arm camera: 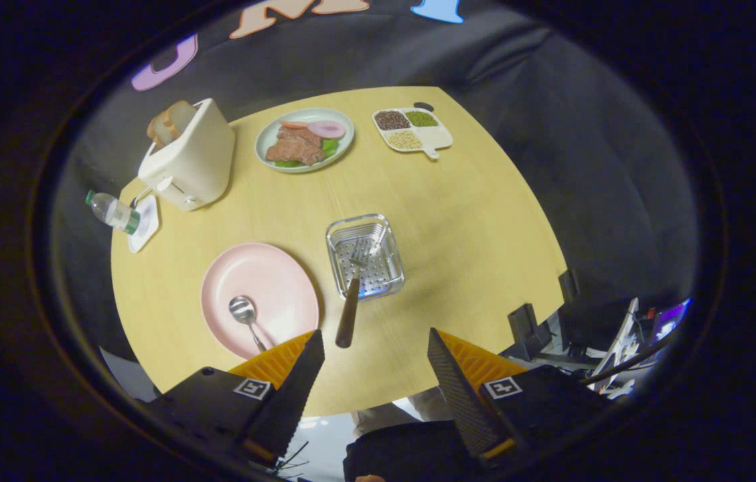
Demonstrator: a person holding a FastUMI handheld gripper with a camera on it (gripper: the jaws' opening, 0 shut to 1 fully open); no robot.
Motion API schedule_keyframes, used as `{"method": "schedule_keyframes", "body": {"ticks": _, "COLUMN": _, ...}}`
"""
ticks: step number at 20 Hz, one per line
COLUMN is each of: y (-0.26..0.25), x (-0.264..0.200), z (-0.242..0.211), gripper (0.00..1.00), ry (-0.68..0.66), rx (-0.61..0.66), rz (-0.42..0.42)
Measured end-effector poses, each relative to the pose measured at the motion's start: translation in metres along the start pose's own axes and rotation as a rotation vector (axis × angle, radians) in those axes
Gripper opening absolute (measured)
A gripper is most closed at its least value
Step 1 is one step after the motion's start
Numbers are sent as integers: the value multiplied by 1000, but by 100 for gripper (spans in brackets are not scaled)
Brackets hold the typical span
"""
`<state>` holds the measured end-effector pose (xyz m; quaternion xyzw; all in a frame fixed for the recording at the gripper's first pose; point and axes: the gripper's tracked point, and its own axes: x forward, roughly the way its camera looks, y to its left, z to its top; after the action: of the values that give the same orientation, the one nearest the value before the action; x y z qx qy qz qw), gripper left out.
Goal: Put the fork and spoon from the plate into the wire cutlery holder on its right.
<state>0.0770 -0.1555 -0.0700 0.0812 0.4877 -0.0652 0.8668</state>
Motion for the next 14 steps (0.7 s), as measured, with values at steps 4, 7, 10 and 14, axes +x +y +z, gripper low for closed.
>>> {"method": "schedule_keyframes", "body": {"ticks": 4, "y": 28, "x": -14, "z": -14, "gripper": 99, "ry": -58, "rx": -15, "rz": 20}}
{"method": "schedule_keyframes", "body": {"ticks": 7, "y": 49, "x": -20, "z": -27, "gripper": 99, "ry": -99, "rx": -51, "rz": 32}}
{"method": "schedule_keyframes", "body": {"ticks": 10, "y": 68, "x": -19, "z": -43, "gripper": 99, "ry": -124, "rx": -104, "rz": 40}}
{"method": "schedule_keyframes", "body": {"ticks": 14, "y": 93, "x": -10, "z": -63, "gripper": 99, "ry": -161, "rx": -130, "rz": 74}}
